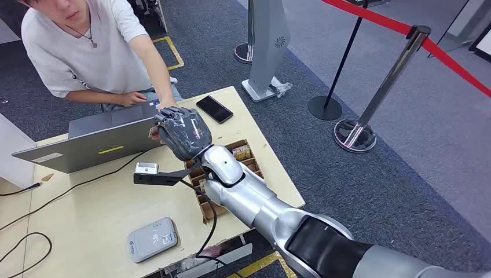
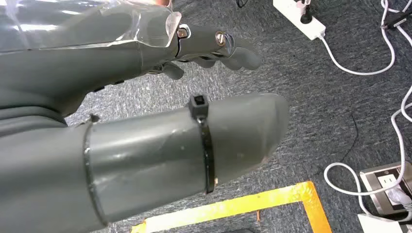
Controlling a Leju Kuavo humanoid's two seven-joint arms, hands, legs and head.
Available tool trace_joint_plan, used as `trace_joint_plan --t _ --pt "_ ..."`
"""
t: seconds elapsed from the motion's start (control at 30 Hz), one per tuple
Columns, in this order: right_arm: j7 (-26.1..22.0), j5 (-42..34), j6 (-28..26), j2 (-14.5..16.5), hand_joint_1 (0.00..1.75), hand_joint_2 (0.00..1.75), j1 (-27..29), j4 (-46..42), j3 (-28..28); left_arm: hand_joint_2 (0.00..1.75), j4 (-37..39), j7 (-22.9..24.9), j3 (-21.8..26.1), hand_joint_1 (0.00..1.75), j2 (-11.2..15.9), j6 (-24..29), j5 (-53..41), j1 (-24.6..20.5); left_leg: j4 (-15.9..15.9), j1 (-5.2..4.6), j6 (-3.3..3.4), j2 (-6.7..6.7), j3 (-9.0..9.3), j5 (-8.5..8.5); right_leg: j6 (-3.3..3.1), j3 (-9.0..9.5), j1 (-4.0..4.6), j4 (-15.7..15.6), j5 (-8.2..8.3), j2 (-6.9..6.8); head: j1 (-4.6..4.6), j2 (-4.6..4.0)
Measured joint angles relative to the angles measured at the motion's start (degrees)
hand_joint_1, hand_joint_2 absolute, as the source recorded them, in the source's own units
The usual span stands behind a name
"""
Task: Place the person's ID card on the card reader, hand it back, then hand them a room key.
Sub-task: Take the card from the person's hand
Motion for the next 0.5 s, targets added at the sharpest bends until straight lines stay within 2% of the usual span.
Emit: trace_joint_plan --t 0.5 --pt "-1.23 -1.89 0.57 0.01 1.75 1.75 0.30 -0.90 0.00 0.00 0.00 -0.42 0.00 0.00 -0.11 0.80 0.29 0.20 0.00 0.00 0.00 0.00 0.00 0.00 0.00 0.00 0.00 0.00 0.00 0.00 0.00 0.00"
